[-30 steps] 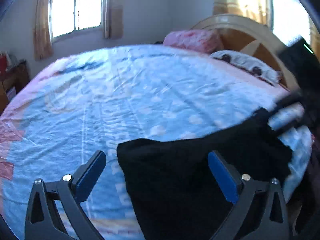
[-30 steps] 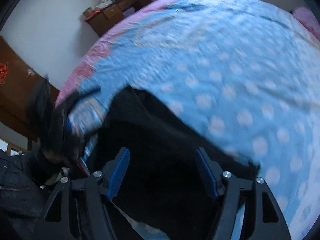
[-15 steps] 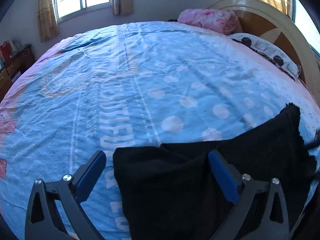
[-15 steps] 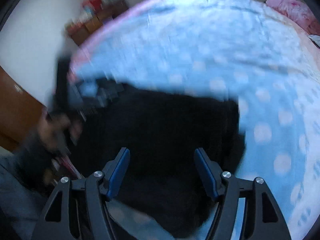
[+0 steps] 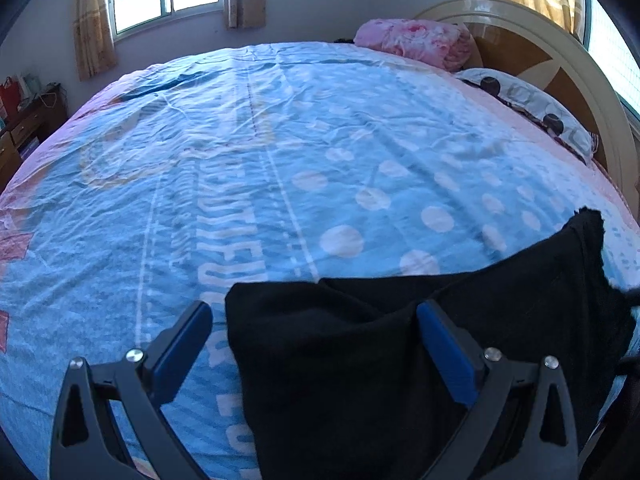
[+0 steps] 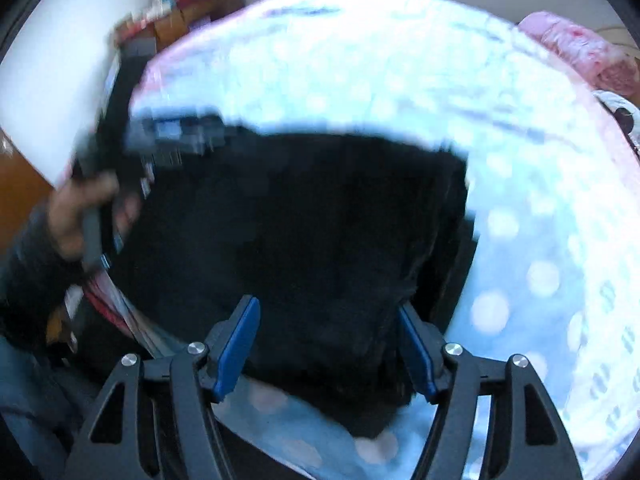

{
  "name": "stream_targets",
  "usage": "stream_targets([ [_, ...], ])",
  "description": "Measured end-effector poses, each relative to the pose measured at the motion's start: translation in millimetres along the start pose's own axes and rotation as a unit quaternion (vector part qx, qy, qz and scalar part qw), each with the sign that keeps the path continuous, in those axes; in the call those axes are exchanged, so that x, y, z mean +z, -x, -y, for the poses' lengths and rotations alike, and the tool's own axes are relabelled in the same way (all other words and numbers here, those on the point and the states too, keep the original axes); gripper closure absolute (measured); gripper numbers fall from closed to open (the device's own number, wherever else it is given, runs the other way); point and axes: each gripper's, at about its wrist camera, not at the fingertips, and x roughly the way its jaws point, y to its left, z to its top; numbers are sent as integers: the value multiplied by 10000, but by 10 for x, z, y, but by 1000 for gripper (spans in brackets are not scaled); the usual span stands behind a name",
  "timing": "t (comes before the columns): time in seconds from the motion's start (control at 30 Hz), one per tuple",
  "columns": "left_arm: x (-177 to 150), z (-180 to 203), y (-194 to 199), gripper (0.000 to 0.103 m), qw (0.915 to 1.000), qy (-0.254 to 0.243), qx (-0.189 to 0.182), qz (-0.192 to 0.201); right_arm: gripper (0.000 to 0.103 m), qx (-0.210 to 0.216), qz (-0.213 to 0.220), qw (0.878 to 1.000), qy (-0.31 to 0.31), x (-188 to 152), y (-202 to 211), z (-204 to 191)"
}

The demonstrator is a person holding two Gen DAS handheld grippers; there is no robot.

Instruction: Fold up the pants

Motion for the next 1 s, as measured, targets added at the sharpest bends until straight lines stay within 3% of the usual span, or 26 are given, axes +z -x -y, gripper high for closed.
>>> stream_targets([
  [0.13,-16,-7,19,0,10000,22,13,5,34,-237,50,9997,102,76,-227,-73],
  [0.27,-44,-38,119,0,10000,27,-26,92,30,-245,-403,9989,60,-17,-537,-10],
  [0.43,-203,-132,430,0,9994,-10,-42,351,30,141,-16,9993,-353,-161,-221,230],
  [0.6,-306,-168,498,0,9997,-40,28,219,30,-123,-197,9993,-276,-280,-63,362],
  [0.7,-354,-157,600,0,9996,-31,-10,292,30,-38,242,9991,-357,-266,233,315],
  [0.83,-428,-71,584,0,9997,-105,53,197,30,562,618,9964,-135,-179,323,83],
  [0.93,-455,-62,555,0,9998,-27,103,154,30,904,188,9956,-157,-158,-38,-121],
  [1.0,-465,-104,535,0,9998,155,14,90,30,769,-126,9968,-181,-246,-271,-153],
])
